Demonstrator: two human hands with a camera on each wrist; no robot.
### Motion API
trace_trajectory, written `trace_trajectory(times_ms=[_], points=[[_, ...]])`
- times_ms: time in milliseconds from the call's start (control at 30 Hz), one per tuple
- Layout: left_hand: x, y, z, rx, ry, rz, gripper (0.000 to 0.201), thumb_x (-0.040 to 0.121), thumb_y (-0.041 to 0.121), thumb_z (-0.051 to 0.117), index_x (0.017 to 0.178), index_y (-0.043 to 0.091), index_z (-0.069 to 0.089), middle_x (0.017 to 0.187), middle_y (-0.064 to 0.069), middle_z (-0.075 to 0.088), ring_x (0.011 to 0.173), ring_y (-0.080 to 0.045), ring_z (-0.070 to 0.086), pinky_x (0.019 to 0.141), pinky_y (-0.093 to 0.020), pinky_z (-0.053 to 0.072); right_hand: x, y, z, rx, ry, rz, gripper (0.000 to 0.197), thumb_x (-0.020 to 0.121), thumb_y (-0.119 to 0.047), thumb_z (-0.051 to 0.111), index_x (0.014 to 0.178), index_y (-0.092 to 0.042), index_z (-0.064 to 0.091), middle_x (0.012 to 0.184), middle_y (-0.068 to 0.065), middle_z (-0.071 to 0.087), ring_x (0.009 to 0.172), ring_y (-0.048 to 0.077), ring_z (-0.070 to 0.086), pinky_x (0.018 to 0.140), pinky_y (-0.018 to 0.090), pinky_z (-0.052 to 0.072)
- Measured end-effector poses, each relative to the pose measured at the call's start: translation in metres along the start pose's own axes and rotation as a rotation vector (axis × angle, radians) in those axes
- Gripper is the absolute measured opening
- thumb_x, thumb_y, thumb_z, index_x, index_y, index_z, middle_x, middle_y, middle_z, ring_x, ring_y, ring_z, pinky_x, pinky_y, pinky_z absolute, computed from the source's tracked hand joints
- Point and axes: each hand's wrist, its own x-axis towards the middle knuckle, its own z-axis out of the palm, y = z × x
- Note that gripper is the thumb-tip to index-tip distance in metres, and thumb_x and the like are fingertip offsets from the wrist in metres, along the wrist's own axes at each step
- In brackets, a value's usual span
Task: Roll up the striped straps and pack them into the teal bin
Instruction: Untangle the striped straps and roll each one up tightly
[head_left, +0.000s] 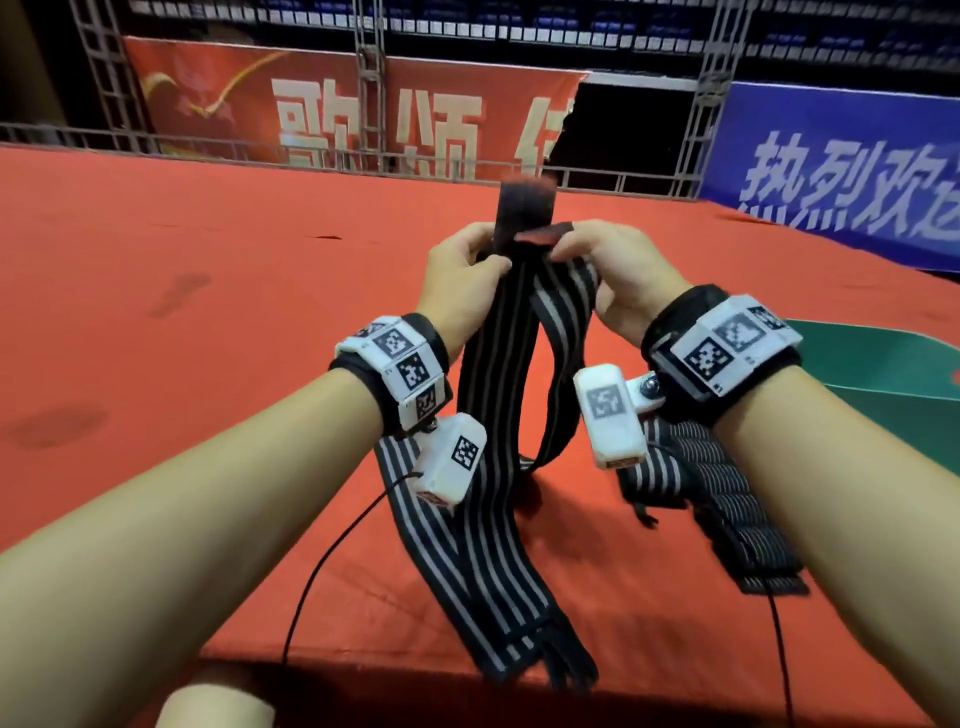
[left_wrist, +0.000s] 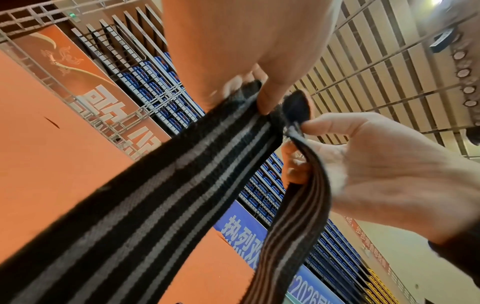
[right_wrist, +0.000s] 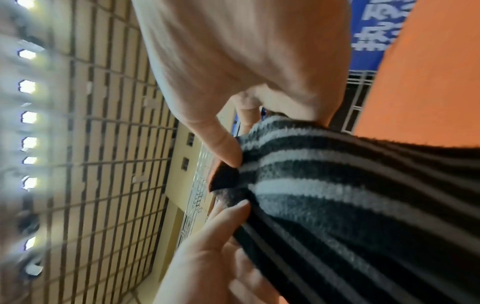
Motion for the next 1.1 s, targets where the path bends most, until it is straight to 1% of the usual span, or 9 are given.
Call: trace_trajectory(times_ms=[67,167,300,433,567,633,900,1033,1100], points=[[0.004,0.003,-0.002,0.004,0.005,0.005,0.033,0.087,-0.011,0.053,0.099,0.015,0.069,0.093,-0.001,0.073,0.085,-0.007,0.069,0.075,-0.02,0.053,0.002,-0.002,0.001,-0.094,0.009,-0.057,0.035,0.081,0.009,0.058,0.111,0.002,0.075,0.11,0.018,0.076,0.103,0.031,0.074,0.089,0.037,0.061],[0.013,0.007,-0.005,-0.007,0.014,0.009,0.033,0.087,-0.011,0.054,0.101,0.014,0.069,0.096,-0.003,0.073,0.09,-0.012,0.07,0.081,-0.026,0.056,0.005,-0.007,-0.002,-0.085,0.02,-0.068,0.029,0.091,-0.008,0.071,0.12,-0.001,0.071,0.114,0.015,0.076,0.097,0.025,0.073,0.082,0.037,0.057],[0.031,0.016,-0.016,0.043,0.059,0.043,0.036,0.086,-0.011,0.054,0.107,0.012,0.071,0.102,-0.002,0.075,0.098,-0.013,0.071,0.088,-0.028,0.059,0.011,-0.027,-0.005,-0.001,-0.011,-0.14,0.023,0.091,-0.014,0.074,0.112,-0.006,0.072,0.099,0.008,0.076,0.09,0.021,0.072,0.082,0.038,0.056],[0.051,0.028,-0.032,0.068,0.098,0.079,0.034,0.087,-0.011,0.056,0.109,0.011,0.07,0.109,-0.006,0.074,0.104,-0.018,0.071,0.094,-0.036,0.059,0.015,-0.058,-0.003,0.066,-0.009,-0.225,0.012,0.093,-0.011,0.072,0.103,-0.005,0.069,0.089,0.01,0.075,0.079,0.021,0.072,0.072,0.033,0.057],[0.061,0.039,-0.037,0.05,0.09,0.101,0.033,0.089,-0.011,0.057,0.104,0.015,0.07,0.104,-0.001,0.073,0.098,-0.012,0.071,0.087,-0.03,0.06,0.019,-0.077,-0.006,0.062,-0.04,-0.264,0.018,0.097,-0.014,0.068,0.111,-0.003,0.067,0.094,0.011,0.075,0.081,0.021,0.072,0.071,0.034,0.057],[0.062,0.043,-0.037,0.026,0.075,0.105,0.032,0.089,-0.011,0.058,0.104,0.015,0.07,0.103,0.0,0.072,0.097,-0.012,0.071,0.087,-0.031,0.06,0.021,-0.083,-0.005,0.046,-0.05,-0.262,0.017,0.097,-0.015,0.067,0.11,-0.005,0.067,0.094,0.01,0.074,0.081,0.021,0.071,0.072,0.034,0.057],[0.05,0.049,-0.023,-0.1,0.025,0.038,0.034,0.077,-0.008,0.06,0.101,0.011,0.073,0.107,-0.011,0.074,0.107,-0.031,0.071,0.095,-0.049,0.058,0.023,-0.07,0.007,0.054,-0.013,-0.24,0.018,0.095,-0.01,0.07,0.11,0.001,0.068,0.095,0.016,0.074,0.085,0.026,0.073,0.073,0.035,0.059],[0.045,0.056,-0.018,-0.182,0.007,-0.01,0.034,0.078,-0.011,0.056,0.099,0.01,0.074,0.112,-0.021,0.073,0.108,-0.037,0.07,0.094,-0.049,0.058,0.021,-0.064,0.007,-0.001,0.014,-0.211,0.023,0.094,-0.02,0.073,0.113,-0.006,0.07,0.102,0.011,0.077,0.091,0.023,0.074,0.073,0.037,0.061],[0.041,0.057,-0.015,-0.214,-0.01,-0.025,0.035,0.081,-0.013,0.053,0.101,0.008,0.072,0.109,-0.02,0.073,0.102,-0.035,0.072,0.086,-0.044,0.061,0.02,-0.061,0.008,-0.004,0.023,-0.199,0.02,0.093,-0.021,0.074,0.11,-0.01,0.072,0.101,0.008,0.077,0.089,0.021,0.075,0.067,0.034,0.06]])
